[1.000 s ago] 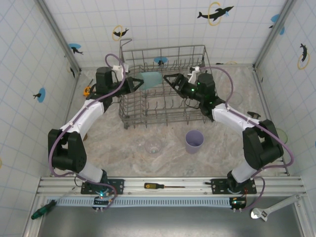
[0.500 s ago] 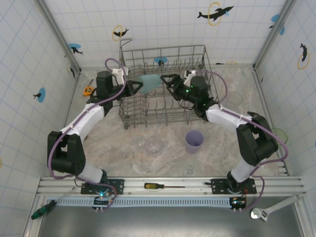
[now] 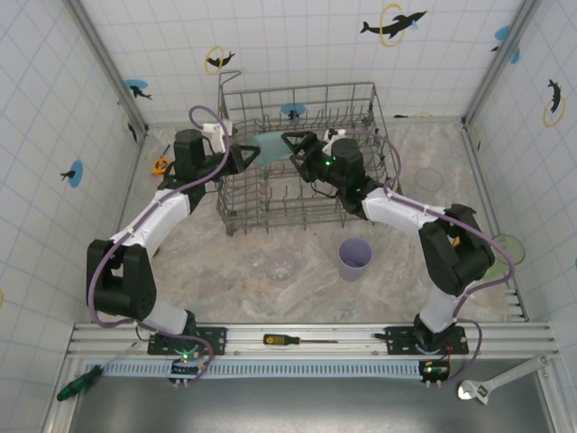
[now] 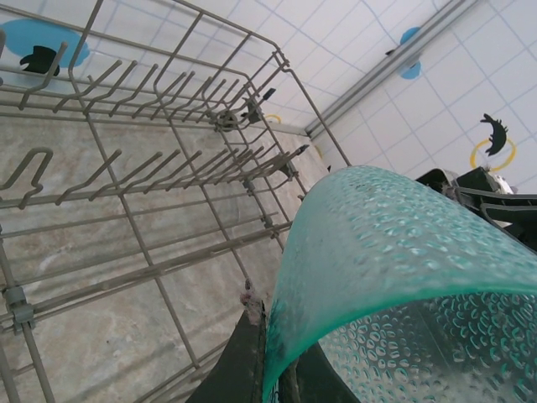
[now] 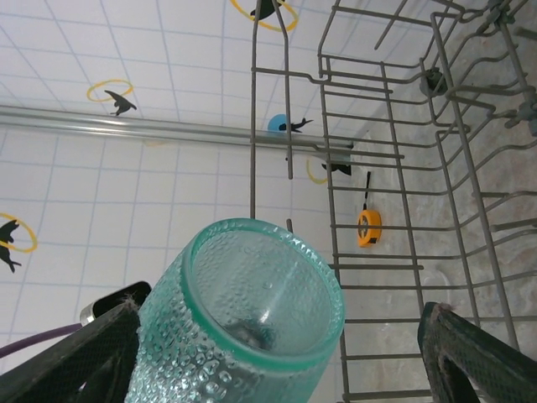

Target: Load the cups into the dish rack

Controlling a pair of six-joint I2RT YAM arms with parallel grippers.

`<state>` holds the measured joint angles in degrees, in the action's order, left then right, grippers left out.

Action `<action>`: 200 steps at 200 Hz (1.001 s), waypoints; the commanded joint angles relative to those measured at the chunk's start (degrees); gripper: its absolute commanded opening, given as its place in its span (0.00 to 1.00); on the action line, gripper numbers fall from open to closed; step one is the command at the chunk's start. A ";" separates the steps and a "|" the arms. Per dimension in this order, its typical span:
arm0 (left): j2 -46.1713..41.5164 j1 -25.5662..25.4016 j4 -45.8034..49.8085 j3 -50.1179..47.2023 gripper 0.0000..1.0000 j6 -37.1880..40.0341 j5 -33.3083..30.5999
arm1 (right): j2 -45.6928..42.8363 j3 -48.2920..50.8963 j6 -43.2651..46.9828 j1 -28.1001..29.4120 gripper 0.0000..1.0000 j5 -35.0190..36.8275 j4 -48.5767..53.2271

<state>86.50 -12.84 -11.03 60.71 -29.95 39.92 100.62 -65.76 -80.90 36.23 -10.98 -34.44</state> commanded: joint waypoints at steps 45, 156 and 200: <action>-1.68 -0.08 -3.67 -2.19 0.00 1.03 1.06 | 7.40 -6.94 -11.53 2.29 0.78 0.59 -6.28; -6.32 -0.01 -1.53 -4.27 0.42 3.38 -1.63 | 7.32 -8.11 -9.45 3.46 0.30 2.89 -3.34; -10.68 0.00 0.48 -4.28 0.76 4.96 -4.00 | 6.44 -9.56 -4.14 2.46 0.28 3.72 -0.18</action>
<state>79.68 -13.21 -10.76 56.23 -27.11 37.87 107.98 -72.88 -90.65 38.92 -7.70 -37.50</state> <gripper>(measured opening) 0.690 0.658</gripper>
